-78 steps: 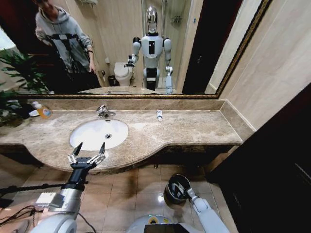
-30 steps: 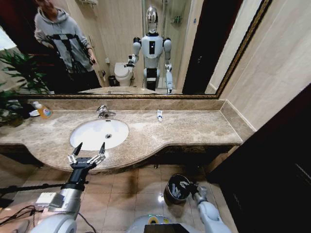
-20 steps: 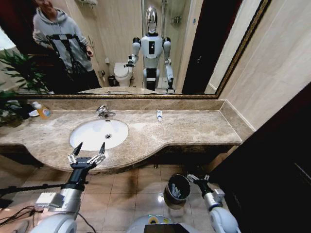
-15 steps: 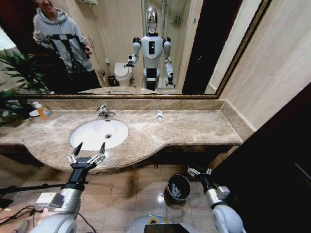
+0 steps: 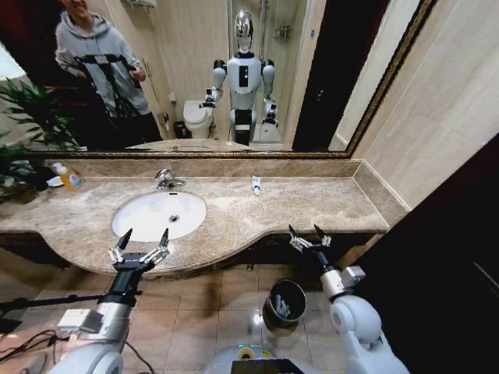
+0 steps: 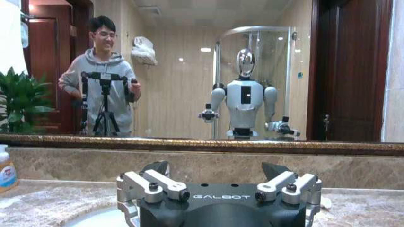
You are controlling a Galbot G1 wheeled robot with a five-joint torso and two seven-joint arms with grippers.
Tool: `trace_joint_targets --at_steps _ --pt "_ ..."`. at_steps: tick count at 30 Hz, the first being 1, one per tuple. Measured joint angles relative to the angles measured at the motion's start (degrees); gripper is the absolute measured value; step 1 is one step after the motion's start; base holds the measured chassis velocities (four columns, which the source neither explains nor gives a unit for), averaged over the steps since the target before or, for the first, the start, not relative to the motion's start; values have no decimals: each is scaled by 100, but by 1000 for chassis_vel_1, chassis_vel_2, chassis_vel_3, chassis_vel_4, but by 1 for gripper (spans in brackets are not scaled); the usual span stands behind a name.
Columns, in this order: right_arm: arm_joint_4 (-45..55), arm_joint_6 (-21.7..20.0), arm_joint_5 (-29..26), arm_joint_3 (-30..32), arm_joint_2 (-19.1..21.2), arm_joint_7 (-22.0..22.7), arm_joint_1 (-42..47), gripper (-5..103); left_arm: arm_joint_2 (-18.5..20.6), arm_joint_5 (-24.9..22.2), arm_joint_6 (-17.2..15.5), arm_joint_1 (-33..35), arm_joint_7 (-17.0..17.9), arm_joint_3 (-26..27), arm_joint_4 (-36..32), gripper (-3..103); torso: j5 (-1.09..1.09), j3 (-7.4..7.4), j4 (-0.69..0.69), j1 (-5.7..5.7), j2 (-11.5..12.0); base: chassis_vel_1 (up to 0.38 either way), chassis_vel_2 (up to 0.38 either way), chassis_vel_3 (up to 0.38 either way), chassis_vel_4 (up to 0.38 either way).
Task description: Pick up the trash from the sink and place it in the trash bin.
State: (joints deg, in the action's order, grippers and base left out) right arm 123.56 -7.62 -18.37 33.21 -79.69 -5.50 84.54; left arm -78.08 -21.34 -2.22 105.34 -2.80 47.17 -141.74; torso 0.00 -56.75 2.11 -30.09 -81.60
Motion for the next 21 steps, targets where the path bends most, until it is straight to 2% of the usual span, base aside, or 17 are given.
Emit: trace_joint_targets --at_steps 7,13,15,17,21 --pt "-383 92 243 -121 133 -2 -435 100 0 0 0 0 0 0 0 100 0 0 0 0 0 0 0 0 0" --pt "-984 75 382 -424 260 7 -1299 100 0 0 0 0 -1 0 0 100 0 0 -1 0 0 0 0 0 0" --pt "-1379 -27 424 -712 280 136 -1869 100 0 0 0 0 -1 0 0 100 0 0 0 0 0 0 0 0 0" --pt "-1474 -72 426 -799 280 175 -1999 100 0 0 0 0 0 0 0 100 -1 0 0 0 0 0 0 0 0" --pt "-2150 -472 313 -1453 206 509 -2712 100 0 0 0 0 0 0 0 100 -1 0 0 -1 0 0 0 0 0"
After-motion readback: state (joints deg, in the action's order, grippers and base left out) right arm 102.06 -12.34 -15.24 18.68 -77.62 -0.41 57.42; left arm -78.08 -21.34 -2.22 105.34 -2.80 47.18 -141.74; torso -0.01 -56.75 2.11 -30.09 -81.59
